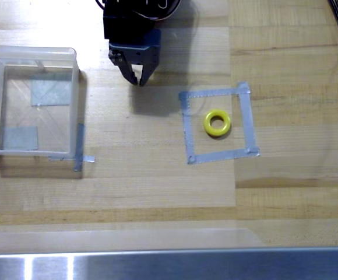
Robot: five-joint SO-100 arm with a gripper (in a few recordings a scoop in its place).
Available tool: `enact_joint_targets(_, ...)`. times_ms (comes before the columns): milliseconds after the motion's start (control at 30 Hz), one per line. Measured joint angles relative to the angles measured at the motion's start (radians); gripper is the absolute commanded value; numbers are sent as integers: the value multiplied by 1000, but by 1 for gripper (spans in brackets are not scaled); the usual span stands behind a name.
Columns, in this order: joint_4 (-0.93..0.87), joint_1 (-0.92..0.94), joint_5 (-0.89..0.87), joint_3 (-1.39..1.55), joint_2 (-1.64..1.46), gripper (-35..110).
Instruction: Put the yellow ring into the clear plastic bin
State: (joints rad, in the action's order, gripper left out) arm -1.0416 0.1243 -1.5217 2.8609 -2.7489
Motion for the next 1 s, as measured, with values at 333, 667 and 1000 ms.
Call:
enact_joint_targets(333,9,9,0,189,-18,1)
enact_joint_targets(667,8,9,0,187,-18,1)
enact_joint_targets(1000,-318,-74,-14,-221,92,18)
